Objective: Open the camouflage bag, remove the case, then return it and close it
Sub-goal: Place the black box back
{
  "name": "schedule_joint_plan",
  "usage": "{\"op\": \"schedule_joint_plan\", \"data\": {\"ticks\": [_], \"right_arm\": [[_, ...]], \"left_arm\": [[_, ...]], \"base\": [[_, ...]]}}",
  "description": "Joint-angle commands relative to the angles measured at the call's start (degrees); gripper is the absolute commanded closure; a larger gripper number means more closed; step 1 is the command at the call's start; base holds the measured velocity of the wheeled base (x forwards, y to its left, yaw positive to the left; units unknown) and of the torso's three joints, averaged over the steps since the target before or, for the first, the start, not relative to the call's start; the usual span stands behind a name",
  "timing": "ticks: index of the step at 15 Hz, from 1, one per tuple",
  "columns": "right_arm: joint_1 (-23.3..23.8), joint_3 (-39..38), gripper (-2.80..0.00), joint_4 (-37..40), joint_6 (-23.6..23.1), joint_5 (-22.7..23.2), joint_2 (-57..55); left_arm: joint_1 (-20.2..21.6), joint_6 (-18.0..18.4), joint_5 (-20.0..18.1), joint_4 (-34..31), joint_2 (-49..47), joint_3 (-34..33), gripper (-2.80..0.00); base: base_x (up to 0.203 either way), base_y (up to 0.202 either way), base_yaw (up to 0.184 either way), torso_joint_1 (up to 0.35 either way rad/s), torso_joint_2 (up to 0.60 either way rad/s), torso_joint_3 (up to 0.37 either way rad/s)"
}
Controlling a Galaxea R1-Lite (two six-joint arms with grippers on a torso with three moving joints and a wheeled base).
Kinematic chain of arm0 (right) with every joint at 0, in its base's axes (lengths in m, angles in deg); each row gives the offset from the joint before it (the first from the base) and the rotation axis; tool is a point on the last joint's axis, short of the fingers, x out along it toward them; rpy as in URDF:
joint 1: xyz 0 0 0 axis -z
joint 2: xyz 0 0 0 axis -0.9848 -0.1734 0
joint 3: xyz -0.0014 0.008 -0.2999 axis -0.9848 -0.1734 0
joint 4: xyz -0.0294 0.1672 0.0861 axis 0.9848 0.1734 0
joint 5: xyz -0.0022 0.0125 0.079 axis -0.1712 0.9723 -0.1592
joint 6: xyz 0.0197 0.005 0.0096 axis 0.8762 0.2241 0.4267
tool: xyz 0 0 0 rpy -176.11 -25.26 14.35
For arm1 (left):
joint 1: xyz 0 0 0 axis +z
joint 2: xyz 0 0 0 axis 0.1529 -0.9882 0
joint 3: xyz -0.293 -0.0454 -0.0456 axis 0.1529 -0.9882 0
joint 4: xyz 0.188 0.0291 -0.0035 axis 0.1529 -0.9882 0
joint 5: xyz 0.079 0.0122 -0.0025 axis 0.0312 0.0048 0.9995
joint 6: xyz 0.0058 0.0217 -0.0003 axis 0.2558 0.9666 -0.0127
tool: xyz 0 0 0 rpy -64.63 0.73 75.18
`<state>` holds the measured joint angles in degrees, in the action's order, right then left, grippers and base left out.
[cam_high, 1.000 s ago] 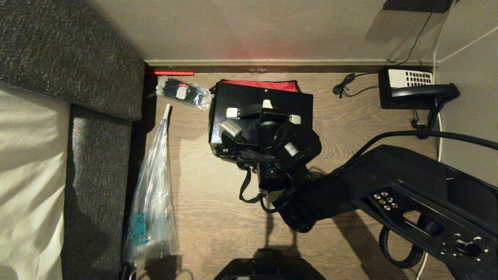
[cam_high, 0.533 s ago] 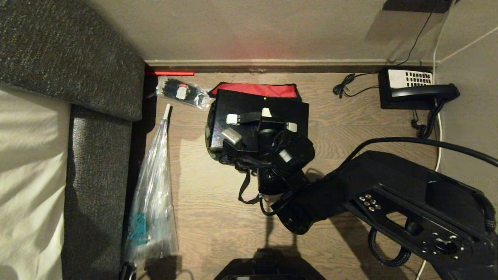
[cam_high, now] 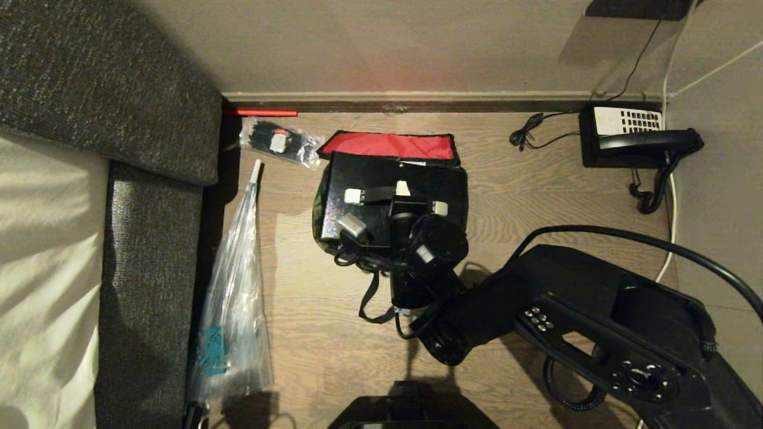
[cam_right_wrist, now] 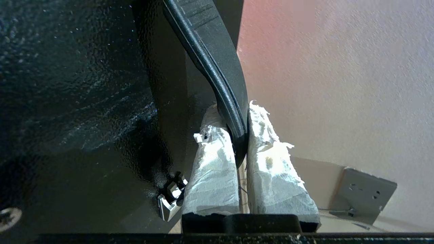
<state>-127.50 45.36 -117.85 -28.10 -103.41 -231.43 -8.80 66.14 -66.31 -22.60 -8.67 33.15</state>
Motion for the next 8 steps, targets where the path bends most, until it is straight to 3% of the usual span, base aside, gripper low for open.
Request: {"op": "schedule_joint_plan", "data": {"ticks": [1, 8], "right_arm": [[0.02, 0.36, 0.0, -0.4, -0.53, -0.32, -1.7], [0.37, 0.66, 0.0, -0.4, 0.07, -0.62, -3.26]], "left_arm": [[0.0, -0.02, 0.03, 0.01, -0.07, -0.02, 0.0], [0.0, -0.02, 0.03, 0.0, -0.07, 0.0, 0.0]], "base": [[0.0, 0.0, 0.0, 0.0, 0.0, 0.0], [0.0, 0.0, 0.0, 0.0, 0.0, 0.0]]}}
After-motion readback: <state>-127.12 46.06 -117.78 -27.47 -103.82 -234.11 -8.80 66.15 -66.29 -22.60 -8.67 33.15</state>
